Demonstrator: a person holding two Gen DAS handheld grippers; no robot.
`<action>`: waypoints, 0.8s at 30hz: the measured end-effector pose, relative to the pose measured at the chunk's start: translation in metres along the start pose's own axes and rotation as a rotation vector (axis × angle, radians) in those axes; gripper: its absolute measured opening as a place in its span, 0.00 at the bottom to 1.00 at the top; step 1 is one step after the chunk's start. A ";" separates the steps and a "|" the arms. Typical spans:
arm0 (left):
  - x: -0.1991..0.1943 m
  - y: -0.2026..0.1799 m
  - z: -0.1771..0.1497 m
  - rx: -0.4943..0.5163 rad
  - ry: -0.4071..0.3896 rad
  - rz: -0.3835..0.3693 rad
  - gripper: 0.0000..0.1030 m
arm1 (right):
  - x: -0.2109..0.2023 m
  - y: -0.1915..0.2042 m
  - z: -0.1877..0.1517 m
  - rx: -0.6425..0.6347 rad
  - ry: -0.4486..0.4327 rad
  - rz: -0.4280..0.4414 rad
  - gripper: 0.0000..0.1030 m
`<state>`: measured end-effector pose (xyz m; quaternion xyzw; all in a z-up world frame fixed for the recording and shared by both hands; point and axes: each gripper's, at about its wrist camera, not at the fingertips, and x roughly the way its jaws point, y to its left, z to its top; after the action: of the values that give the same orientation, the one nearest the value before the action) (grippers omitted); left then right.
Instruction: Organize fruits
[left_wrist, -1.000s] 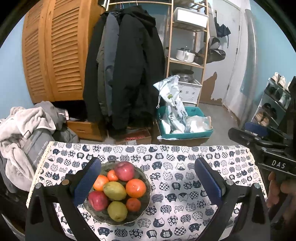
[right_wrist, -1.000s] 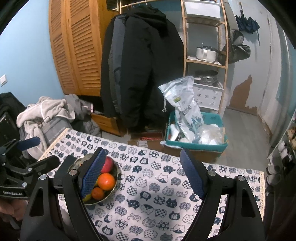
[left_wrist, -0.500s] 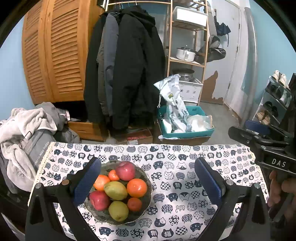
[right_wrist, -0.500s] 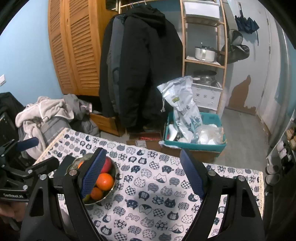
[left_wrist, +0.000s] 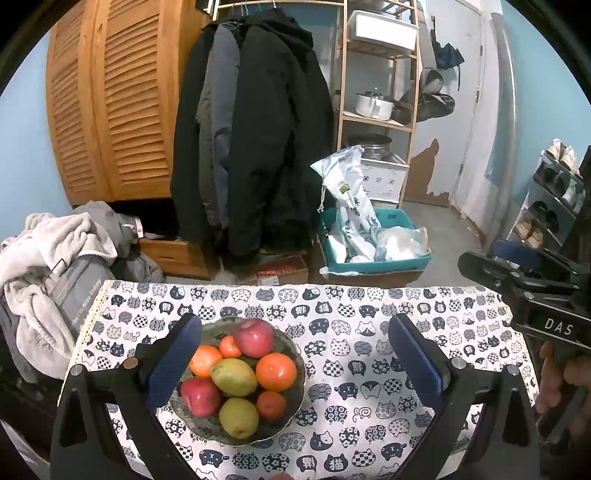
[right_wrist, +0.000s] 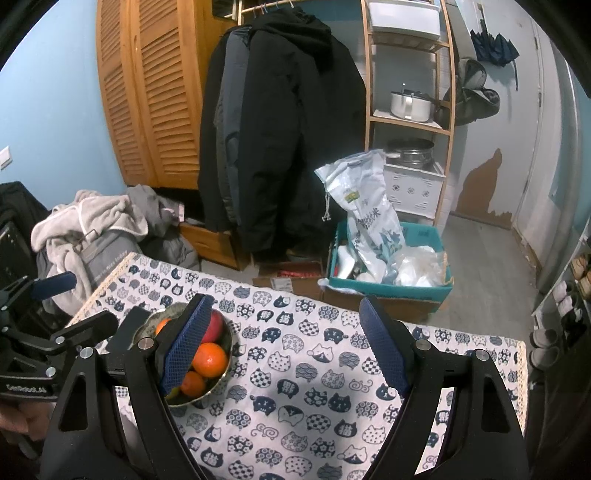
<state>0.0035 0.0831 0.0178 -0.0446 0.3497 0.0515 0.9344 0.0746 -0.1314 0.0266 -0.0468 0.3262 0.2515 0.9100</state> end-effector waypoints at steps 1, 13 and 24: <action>0.001 0.000 0.000 0.000 0.001 0.004 0.99 | 0.000 0.000 0.000 0.000 0.000 0.000 0.79; 0.003 0.000 -0.002 -0.005 0.015 0.010 0.99 | 0.001 0.001 0.000 -0.002 0.002 0.000 0.79; 0.002 0.001 -0.001 -0.003 0.015 0.014 0.99 | 0.000 0.002 -0.001 -0.002 0.002 0.000 0.79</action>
<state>0.0041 0.0846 0.0152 -0.0438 0.3567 0.0580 0.9314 0.0733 -0.1296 0.0261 -0.0479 0.3268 0.2517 0.9097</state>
